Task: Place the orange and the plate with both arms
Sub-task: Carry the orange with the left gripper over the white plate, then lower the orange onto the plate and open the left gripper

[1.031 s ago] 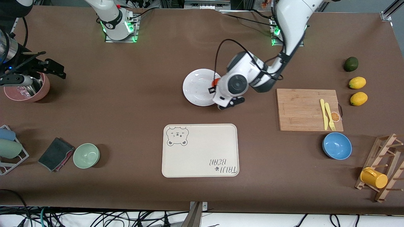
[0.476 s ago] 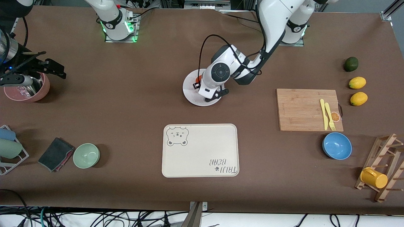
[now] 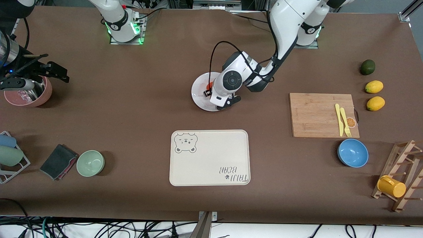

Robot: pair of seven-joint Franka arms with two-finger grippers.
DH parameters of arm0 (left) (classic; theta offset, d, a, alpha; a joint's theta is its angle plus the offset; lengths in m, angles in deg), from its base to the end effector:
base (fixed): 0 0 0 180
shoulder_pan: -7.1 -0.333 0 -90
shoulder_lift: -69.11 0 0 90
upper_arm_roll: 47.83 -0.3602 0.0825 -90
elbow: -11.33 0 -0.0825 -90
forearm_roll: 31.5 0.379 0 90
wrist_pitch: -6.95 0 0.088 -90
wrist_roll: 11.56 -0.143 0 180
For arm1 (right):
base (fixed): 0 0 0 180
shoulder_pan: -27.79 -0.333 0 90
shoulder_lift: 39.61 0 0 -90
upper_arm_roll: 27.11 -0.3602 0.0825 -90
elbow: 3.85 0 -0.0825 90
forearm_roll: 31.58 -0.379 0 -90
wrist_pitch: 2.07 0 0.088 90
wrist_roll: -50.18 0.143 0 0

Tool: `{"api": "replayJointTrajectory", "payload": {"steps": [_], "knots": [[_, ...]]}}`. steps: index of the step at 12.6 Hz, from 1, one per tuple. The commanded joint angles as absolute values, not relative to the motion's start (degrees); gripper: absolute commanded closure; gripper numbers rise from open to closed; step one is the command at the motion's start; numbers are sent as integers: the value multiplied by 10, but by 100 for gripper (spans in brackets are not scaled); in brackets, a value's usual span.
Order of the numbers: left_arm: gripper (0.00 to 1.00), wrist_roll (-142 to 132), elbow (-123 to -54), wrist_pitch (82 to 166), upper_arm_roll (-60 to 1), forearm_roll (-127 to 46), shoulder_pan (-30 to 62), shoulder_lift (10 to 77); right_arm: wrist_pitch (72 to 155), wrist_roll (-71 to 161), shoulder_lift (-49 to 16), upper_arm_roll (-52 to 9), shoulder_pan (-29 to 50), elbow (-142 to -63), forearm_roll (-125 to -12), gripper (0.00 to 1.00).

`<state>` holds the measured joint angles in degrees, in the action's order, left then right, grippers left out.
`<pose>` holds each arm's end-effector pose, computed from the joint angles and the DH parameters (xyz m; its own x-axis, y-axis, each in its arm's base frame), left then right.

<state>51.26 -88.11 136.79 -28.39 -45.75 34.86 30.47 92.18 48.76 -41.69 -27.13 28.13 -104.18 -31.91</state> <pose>0.4654 -0.4916 0.2077 0.8058 0.4373 -0.3992 0.4869 -0.8730 0.0266 0.5341 -0.0022 0.5744 0.9974 0.0188 -0.0696 0.0183 -0.9998 -0.0074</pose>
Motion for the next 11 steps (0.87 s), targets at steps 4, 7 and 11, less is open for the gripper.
{"api": "replayJointTrajectory", "payload": {"steps": [4,7,11], "knots": [[0,508,-754,1176,-292,-468,278,330,916,484,-421,-268,277,-1040,-326,0],[0,432,-730,1094,-295,-462,169,333,916,485,-421,-268,279,-1040,-325,0],[0,244,-722,1050,-295,-305,76,344,916,481,-421,-268,279,-1040,-326,0]]}}
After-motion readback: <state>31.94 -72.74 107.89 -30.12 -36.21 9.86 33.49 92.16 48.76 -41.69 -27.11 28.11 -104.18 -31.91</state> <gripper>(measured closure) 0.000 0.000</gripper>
